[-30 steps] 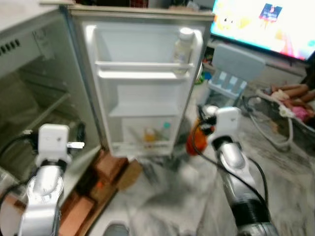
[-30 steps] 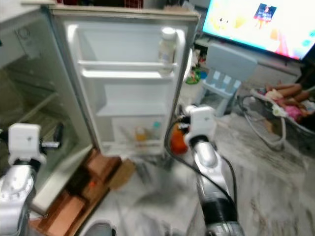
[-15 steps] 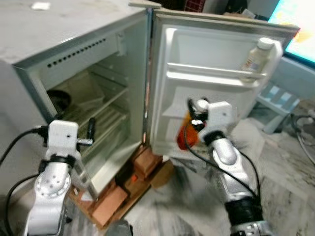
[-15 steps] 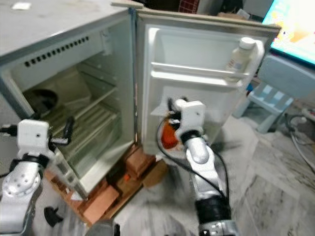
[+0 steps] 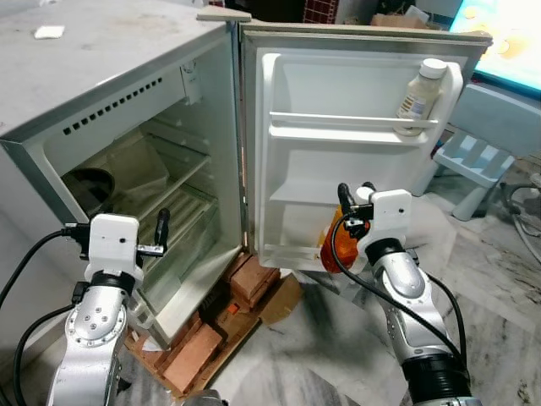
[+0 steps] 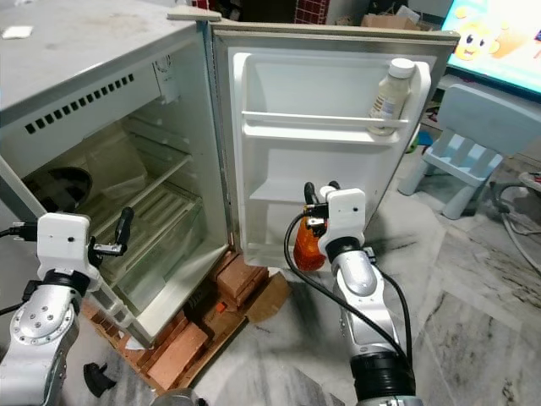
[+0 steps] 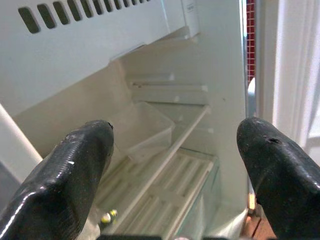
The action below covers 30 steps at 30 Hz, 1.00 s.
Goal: Restocking fridge
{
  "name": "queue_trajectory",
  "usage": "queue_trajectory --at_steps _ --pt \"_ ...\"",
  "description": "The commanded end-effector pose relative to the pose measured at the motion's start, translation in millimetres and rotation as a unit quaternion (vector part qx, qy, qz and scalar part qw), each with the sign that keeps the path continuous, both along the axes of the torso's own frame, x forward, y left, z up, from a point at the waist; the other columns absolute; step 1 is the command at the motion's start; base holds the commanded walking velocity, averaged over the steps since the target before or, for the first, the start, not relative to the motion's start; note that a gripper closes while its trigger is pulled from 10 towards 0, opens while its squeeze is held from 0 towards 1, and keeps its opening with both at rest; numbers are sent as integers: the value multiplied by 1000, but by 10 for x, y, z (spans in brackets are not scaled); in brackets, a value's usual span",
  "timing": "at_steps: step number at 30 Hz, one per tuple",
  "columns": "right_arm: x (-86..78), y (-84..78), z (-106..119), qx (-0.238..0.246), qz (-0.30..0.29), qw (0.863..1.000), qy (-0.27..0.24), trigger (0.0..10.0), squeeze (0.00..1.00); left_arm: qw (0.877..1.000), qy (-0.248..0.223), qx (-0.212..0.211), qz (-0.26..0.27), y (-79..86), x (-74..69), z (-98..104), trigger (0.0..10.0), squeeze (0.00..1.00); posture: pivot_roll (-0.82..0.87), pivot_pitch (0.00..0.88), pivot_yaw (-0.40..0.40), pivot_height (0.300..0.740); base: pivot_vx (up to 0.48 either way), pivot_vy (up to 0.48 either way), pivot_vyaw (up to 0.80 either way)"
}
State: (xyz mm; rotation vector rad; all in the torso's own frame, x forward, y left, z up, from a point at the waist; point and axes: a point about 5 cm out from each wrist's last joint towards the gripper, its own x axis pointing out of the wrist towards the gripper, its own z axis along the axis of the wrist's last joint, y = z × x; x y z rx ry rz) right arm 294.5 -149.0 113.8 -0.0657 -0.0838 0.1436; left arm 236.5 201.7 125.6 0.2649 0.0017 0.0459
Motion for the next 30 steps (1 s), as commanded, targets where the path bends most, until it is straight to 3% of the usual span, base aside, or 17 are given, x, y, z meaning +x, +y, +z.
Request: queue_trajectory --at_steps 1,19,30 --pt "14 7 101 3 2 1000 -19 10000 0 1000 -9 0 -7 -8 17 54 10000 0 180 15 -53 740 386 0 0" --pt "-22 66 65 7 36 999 -3 10000 0 1000 -11 -2 -3 -18 20 56 10000 0 174 20 -57 740 360 0 0" --pt "-65 121 12 24 59 998 18 10000 0 1000 -7 -9 -5 -46 14 42 10000 0 176 21 -51 740 0 0 0"
